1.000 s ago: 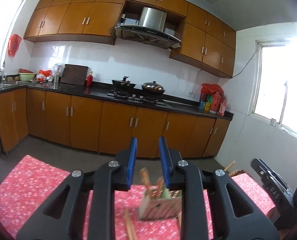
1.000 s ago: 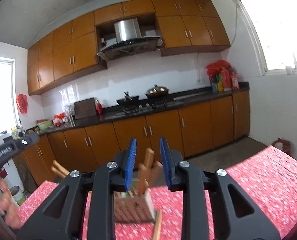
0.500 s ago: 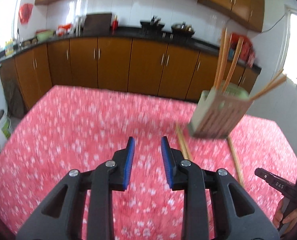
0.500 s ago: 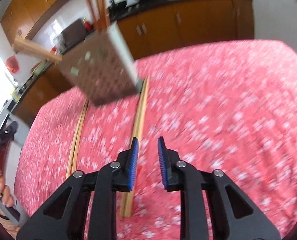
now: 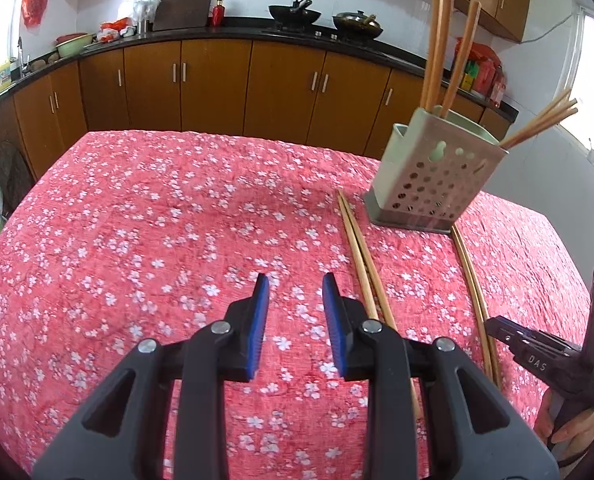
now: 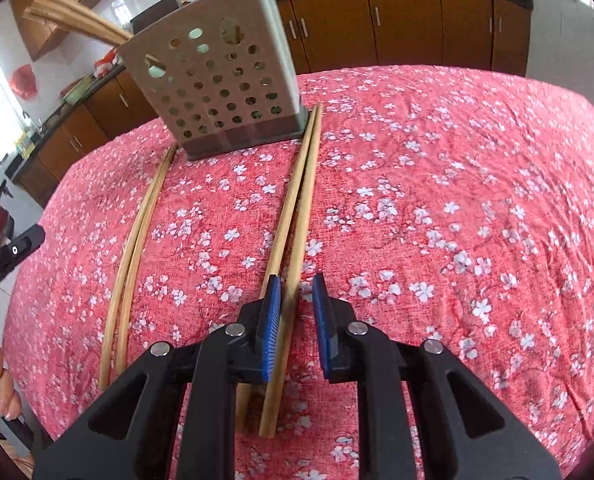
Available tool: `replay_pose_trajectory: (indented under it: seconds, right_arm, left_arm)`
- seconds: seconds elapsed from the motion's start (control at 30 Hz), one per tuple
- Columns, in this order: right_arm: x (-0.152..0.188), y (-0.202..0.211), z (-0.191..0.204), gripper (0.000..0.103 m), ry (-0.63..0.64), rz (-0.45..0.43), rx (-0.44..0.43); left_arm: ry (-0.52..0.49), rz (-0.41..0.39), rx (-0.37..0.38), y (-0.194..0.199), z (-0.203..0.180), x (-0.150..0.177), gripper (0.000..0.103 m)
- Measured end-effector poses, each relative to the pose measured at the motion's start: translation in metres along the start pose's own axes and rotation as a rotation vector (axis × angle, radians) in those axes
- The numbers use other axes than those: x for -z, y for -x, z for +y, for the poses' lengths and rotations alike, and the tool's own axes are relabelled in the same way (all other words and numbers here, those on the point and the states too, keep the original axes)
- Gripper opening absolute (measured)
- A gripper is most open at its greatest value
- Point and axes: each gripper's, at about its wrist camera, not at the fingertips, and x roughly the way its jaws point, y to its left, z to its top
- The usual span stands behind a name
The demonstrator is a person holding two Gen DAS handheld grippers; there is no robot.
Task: Organize utensils
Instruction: 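Withdraw both grippers and move toward the remaining chopsticks on the tablecloth, then close the left gripper on a chopstick while the right gripper grasps another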
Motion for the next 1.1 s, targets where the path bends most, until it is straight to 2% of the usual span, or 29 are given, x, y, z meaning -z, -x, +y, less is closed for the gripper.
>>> replay_pose_trajectory:
  seconds: [0.07, 0.13, 0.3, 0.5, 0.73, 0.83, 1.1]
  right_arm:
    - [0.001, 0.000, 0.001, 0.010, 0.016, -0.005, 0.026]
    - [-0.002, 0.000, -0.008, 0.008, -0.008, -0.014, 0.046]
    - [-0.005, 0.006, -0.038, 0.008, -0.101, -0.041, 0.114]
    - [-0.001, 0.012, -0.055, 0.008, -0.141, -0.055, 0.117]
    - [0.002, 0.014, -0.051, 0.008, -0.122, -0.060, 0.124]
    - [0.002, 0.015, -0.050, 0.008, -0.112, -0.060, 0.128]
    - [-0.004, 0.005, -0.050, 0.008, -0.077, -0.067, 0.149]
  left_arm:
    - [-0.001, 0.010, 0.016, -0.002, -0.003, 0.001, 0.028]
    - [-0.002, 0.025, 0.037, -0.006, -0.007, 0.004, 0.028]
    - [-0.018, 0.073, 0.089, -0.016, -0.019, 0.012, 0.028]
    - [-0.062, 0.130, 0.132, -0.034, -0.042, 0.025, 0.021]
    - [-0.103, 0.184, 0.085, -0.055, -0.058, 0.036, 0.010]
    - [-0.110, 0.164, 0.051, -0.056, -0.059, 0.037, 0.009]
    - [-0.022, 0.138, -0.070, -0.070, -0.011, 0.013, 0.008]
